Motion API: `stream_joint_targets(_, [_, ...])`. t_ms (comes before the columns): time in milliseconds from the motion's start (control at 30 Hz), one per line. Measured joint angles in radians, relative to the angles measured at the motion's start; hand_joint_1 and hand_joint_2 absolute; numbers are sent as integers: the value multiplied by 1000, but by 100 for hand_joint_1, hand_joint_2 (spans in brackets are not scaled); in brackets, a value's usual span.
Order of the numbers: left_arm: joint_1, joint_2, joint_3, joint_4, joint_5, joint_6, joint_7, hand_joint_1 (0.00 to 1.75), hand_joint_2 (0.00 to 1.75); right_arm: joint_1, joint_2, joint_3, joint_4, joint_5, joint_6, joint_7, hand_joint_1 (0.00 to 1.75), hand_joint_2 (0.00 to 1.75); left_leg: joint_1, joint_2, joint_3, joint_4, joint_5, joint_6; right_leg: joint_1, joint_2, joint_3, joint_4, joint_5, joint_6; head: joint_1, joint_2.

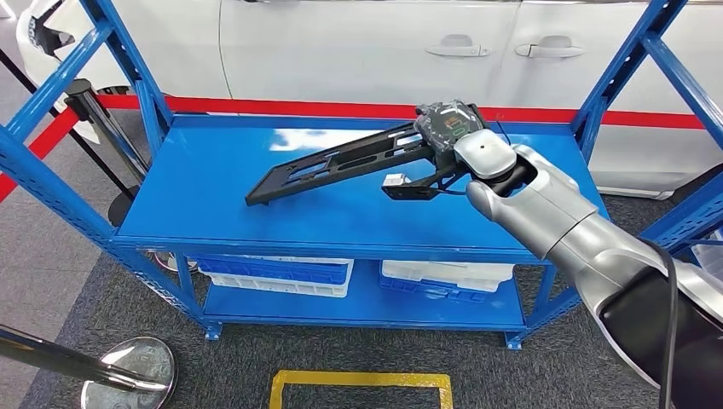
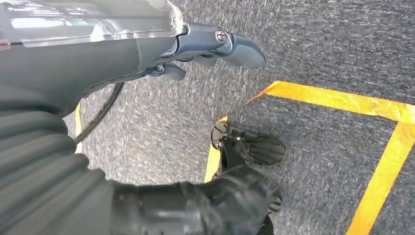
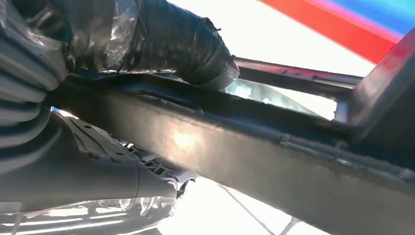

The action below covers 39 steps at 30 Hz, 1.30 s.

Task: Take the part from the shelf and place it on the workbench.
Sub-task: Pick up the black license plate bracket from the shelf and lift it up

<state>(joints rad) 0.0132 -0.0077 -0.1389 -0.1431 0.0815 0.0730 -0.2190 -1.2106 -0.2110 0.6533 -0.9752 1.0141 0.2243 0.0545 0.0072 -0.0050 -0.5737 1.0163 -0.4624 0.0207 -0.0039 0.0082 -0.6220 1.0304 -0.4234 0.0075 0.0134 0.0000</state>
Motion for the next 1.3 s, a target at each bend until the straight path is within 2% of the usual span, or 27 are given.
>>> stream_joint_targets(233, [0, -6, 34, 0, 11, -4, -2, 0, 175, -60, -5, 11, -67, -8, 25, 15, 175, 175, 0, 0, -1, 0, 0, 0, -1, 0, -1, 0, 0, 0, 0, 0])
stream_joint_targets(567, [0, -6, 42, 0, 12, -4, -3, 0, 175, -81, -27, 18, -108, -13, 24, 16, 175, 175, 0, 0, -2, 0, 0, 0, -1, -1, -2, 0, 0, 0, 0, 0])
stream_joint_targets(733, [1, -6, 43, 0, 11, -4, -5, 0, 175, -80, -43, 14, -124, -79, -1, 32, 175, 175, 0, -1, -2, 1, 0, 0, -1, -1, -2, 0, 0, 0, 0, 0])
stream_joint_targets(1033, [2, -8, 43, 0, 12, 2, -8, 0, 175, -68, -71, -101, -154, -297, -58, 57, 175, 175, 0, -1, -3, 1, 0, 0, -1, -1, -3, 0, 0, 0, 0, 0])
stream_joint_targets(1300, [3, -9, 43, 0, 12, 10, -7, 0, 175, -59, -92, -163, -159, -344, -72, 56, 175, 175, 0, -1, -3, 1, 0, 0, -1, -1, -3, 0, 0, 0, 0, 0])
